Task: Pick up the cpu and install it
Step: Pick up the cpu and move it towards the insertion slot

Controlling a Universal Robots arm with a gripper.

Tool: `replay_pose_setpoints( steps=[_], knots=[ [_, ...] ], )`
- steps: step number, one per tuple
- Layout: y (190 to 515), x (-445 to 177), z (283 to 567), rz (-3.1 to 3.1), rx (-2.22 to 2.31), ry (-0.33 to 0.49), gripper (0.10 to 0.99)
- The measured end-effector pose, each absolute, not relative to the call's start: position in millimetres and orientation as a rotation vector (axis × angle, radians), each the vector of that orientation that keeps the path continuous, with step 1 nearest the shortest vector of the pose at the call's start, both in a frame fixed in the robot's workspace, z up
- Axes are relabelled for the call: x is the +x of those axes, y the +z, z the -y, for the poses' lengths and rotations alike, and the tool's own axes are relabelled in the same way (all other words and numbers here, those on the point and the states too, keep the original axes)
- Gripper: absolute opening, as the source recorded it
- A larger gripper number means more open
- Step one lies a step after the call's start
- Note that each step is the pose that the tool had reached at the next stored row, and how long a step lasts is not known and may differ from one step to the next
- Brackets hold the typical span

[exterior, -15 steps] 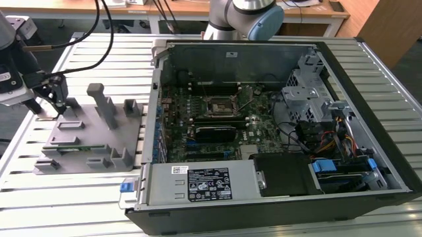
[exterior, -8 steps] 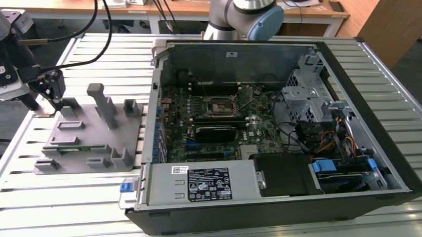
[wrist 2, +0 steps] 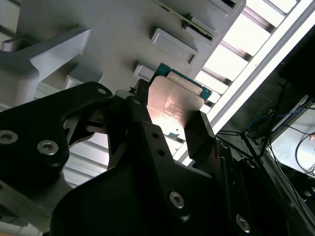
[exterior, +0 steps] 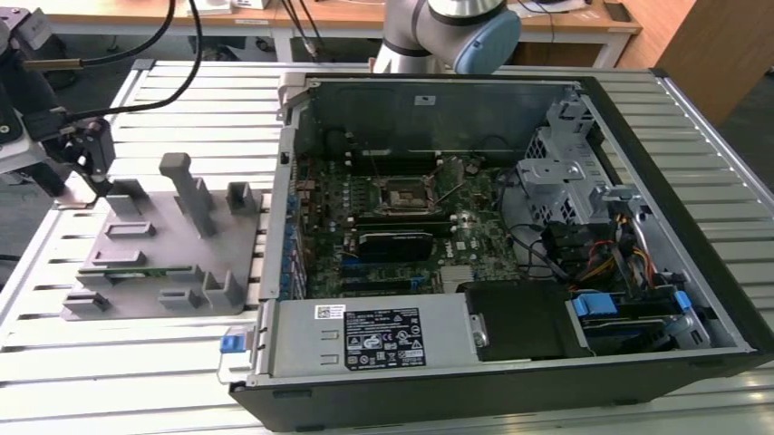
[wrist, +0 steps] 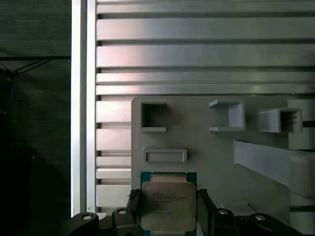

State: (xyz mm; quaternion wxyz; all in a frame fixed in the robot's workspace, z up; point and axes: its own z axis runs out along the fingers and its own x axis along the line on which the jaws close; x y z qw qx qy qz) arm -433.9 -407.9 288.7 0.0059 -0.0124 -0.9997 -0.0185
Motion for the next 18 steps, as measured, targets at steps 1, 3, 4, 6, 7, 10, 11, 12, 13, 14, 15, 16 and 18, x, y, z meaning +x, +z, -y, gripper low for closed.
replay_pose_setpoints(
  steps=[1,3,4,6,7,10,11,12,13,14,15,16,18],
  knots=[
    [290.2,-433.9,407.9,3.129,-0.039,-0.058,0.541],
    [293.2,-433.9,407.9,3.129,-0.039,-0.058,0.541],
    [294.6,-433.8,407.9,3.129,-0.039,-0.058,0.541],
    [297.7,-433.8,407.9,3.129,-0.039,-0.058,0.541],
    [299.4,-433.9,407.9,3.129,-0.039,-0.058,0.541],
    [305.6,-433.9,407.9,3.129,-0.039,-0.058,0.541],
    [308.2,-433.9,407.8,3.129,-0.039,-0.058,0.541],
    [311.1,-433.8,407.9,3.129,-0.039,-0.058,0.541],
    [314.4,-433.9,407.8,3.129,-0.039,-0.058,0.541],
    [317.8,-433.9,407.8,3.129,-0.039,-0.058,0.541],
    [321.3,-433.8,407.8,3.129,-0.039,-0.058,0.541],
    [324.6,-433.8,407.8,3.129,-0.039,-0.058,0.541],
    [330.2,-433.9,407.8,3.129,-0.039,-0.058,0.541]
  ],
)
